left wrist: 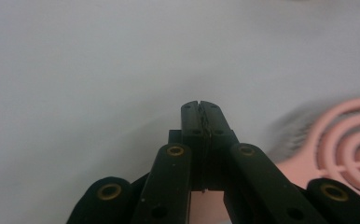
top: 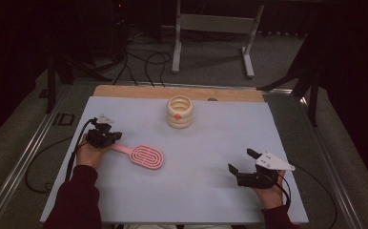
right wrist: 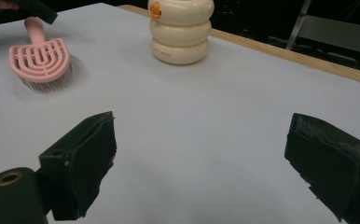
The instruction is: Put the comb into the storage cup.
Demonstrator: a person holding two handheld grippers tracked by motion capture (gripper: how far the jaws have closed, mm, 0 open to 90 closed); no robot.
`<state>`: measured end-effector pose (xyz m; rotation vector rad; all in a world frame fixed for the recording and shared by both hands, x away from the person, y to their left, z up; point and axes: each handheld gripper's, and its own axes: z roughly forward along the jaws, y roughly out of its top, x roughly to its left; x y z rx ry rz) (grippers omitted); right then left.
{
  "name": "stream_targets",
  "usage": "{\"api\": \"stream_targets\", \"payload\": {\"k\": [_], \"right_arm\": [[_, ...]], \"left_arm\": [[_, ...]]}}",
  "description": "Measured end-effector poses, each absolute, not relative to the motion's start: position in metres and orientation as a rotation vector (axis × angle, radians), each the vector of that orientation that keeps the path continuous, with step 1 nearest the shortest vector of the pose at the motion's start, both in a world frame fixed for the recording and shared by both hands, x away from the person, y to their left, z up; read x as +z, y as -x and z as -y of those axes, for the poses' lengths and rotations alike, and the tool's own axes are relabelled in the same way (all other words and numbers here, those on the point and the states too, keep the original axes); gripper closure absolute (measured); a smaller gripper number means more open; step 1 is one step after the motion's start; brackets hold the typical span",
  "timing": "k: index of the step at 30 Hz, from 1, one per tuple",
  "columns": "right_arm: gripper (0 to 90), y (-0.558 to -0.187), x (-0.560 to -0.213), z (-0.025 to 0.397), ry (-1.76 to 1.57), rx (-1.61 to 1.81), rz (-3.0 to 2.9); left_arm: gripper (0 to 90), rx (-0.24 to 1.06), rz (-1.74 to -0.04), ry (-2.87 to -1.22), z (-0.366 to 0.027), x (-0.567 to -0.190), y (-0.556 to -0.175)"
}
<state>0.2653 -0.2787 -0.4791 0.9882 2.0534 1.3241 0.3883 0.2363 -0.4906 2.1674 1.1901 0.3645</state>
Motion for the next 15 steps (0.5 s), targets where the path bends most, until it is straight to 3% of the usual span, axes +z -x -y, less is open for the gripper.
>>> {"api": "stream_targets", "payload": {"k": [8,15], "right_arm": [[8.8,-0.265,-0.478,0.280,-0.988,1.326,-2.050],[8.8,-0.265,-0.479,0.279,-0.983,1.326,-2.054]], "left_arm": [[90.0,0.272,-1.187,-2.234,-0.228,-0.499,-0.379],[89.8,0.280,-1.194,-2.200,-0.231,-0.499,-0.365]]}}
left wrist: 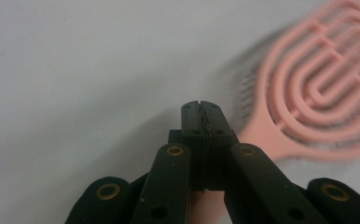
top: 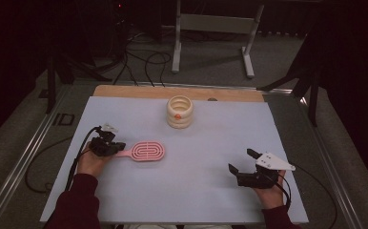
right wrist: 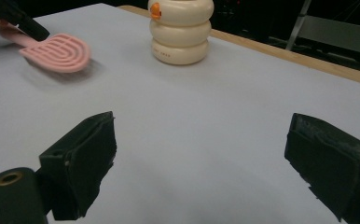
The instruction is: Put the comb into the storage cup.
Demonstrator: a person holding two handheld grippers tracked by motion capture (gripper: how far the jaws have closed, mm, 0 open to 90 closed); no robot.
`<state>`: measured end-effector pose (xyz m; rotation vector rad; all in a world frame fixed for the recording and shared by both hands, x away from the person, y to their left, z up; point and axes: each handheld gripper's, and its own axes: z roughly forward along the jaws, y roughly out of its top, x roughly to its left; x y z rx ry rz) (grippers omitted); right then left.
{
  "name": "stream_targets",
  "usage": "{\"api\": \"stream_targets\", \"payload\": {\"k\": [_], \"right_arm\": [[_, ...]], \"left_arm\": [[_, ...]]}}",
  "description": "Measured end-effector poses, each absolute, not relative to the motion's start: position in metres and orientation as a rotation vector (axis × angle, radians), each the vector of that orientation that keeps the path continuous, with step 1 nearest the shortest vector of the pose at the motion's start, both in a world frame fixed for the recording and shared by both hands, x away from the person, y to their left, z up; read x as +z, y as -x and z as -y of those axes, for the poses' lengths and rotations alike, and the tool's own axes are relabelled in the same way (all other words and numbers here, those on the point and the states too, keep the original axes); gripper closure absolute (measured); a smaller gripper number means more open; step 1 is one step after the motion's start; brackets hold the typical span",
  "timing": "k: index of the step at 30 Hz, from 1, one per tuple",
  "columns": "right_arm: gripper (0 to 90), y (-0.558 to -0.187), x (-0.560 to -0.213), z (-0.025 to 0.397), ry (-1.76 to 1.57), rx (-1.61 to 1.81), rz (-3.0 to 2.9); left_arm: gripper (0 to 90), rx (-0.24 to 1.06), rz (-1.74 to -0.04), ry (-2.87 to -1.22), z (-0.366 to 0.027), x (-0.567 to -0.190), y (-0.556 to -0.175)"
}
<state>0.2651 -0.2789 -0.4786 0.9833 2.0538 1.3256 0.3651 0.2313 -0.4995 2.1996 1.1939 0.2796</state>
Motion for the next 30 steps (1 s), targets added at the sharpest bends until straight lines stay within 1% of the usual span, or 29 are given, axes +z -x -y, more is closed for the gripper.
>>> {"api": "stream_targets", "payload": {"k": [13,24,30], "right_arm": [[8.8,-0.265,-0.479,0.278,-0.992,1.315,-2.059],[8.8,-0.266,-0.479,0.278,-0.989,1.313,-2.059],[8.8,-0.265,-0.479,0.279,-0.988,1.313,-2.058]], "left_arm": [[89.7,0.303,-1.176,-2.156,-0.227,-0.498,-0.341],[89.5,0.312,-1.143,-2.147,-0.223,-0.494,-0.335],[88.2,0.328,-1.120,-2.098,-0.223,-0.487,-0.329]]}}
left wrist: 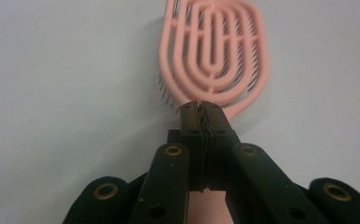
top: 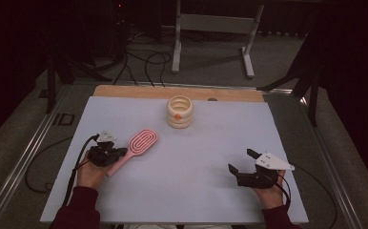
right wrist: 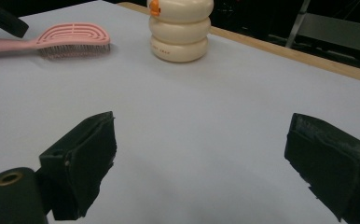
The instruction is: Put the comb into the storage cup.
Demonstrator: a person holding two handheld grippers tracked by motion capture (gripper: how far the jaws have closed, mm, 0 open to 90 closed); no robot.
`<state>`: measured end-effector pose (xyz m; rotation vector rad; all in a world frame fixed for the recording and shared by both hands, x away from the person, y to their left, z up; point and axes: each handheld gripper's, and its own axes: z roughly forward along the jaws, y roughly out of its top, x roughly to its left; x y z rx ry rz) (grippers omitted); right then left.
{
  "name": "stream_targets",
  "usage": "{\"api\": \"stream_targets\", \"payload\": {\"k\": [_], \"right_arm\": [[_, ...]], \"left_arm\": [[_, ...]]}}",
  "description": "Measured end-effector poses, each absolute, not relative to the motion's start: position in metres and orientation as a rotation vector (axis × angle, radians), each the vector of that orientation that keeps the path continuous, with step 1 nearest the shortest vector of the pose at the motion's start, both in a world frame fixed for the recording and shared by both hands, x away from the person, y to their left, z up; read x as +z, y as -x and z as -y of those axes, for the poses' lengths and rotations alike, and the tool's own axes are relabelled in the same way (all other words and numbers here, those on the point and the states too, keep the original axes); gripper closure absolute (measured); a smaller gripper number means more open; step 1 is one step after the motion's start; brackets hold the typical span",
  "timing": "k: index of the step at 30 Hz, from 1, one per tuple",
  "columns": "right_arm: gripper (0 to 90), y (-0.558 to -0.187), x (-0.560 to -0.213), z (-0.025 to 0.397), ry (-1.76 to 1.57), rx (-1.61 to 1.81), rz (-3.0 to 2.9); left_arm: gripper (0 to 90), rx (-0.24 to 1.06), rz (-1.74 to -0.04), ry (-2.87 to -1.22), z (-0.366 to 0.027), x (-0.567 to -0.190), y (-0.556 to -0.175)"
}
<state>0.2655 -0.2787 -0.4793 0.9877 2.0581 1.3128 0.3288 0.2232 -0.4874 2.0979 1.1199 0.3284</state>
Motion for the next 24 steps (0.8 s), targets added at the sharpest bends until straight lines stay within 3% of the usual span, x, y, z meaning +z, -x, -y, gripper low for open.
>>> {"api": "stream_targets", "payload": {"k": [5,7,8,11,14,16,20,24], "right_arm": [[8.8,-0.265,-0.479,0.279,-0.987,1.321,-2.054],[8.8,-0.265,-0.479,0.278,-0.981,1.325,-2.053],[8.8,-0.265,-0.479,0.278,-0.980,1.326,-2.052],[8.8,-0.265,-0.479,0.278,-0.977,1.333,-2.052],[8.8,-0.264,-0.479,0.277,-0.972,1.342,-2.053],[8.8,-0.264,-0.478,0.277,-0.962,1.350,-2.050],[8.8,-0.262,-0.477,0.280,-0.956,1.411,-2.034],[8.8,-0.261,-0.475,0.283,-0.946,1.438,-2.008]], "left_arm": [[80.5,0.388,-0.994,-2.000,-0.224,-0.465,-0.303],[69.4,0.413,-0.981,-1.975,-0.226,-0.461,-0.296],[58.8,0.414,-0.986,-1.960,-0.226,-0.459,-0.293],[49.3,0.423,-0.949,-1.922,-0.230,-0.457,-0.282],[45.3,0.419,-0.932,-1.894,-0.234,-0.456,-0.275],[32.6,0.467,-0.944,-1.868,-0.237,-0.455,-0.269],[16.7,0.581,-0.967,-1.830,-0.242,-0.451,-0.258],[6.3,0.649,-1.004,-1.779,-0.246,-0.448,-0.254]]}}
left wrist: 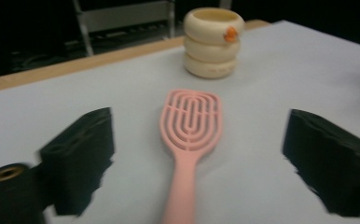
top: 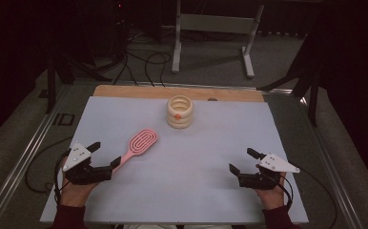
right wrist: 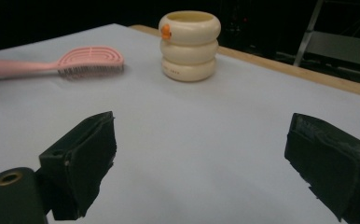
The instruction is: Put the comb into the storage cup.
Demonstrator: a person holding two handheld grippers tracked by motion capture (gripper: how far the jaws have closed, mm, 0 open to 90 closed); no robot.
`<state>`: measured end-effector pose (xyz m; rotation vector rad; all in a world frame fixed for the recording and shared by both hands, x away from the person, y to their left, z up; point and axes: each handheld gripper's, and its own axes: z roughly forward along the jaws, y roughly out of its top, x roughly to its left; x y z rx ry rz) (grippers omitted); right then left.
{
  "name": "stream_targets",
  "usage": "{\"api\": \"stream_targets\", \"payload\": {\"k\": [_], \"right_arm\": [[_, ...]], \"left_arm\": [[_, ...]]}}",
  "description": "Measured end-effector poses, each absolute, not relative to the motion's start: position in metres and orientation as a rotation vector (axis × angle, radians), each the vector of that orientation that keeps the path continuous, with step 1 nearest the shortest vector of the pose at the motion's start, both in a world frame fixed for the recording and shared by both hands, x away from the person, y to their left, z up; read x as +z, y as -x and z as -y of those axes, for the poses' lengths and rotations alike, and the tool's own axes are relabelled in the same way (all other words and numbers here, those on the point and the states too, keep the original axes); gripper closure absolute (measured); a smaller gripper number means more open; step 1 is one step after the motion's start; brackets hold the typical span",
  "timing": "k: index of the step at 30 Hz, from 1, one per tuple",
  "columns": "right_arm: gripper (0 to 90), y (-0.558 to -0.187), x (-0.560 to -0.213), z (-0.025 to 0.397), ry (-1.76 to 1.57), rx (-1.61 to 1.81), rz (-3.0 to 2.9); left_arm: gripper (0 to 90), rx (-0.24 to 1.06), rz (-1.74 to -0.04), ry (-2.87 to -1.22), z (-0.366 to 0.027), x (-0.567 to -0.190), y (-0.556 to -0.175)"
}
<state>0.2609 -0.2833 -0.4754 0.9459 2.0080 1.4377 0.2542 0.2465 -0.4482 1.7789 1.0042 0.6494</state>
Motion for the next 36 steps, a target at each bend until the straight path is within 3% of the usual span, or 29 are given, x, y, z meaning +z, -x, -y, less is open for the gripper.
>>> {"api": "stream_targets", "payload": {"k": [2,16,36], "right_arm": [[8.8,-0.260,-0.475,0.285,-0.937,1.446,-1.998],[8.8,-0.260,-0.476,0.283,-0.929,1.455,-1.999],[8.8,-0.261,-0.477,0.281,-0.941,1.418,-2.014]], "left_arm": [[1.0,0.674,-1.025,-1.757,-0.248,-0.447,-0.254],[0.0,0.704,-1.036,-1.748,-0.254,-0.443,-0.253],[0.0,0.557,-1.088,-2.044,-0.231,-0.439,-0.306]]}}
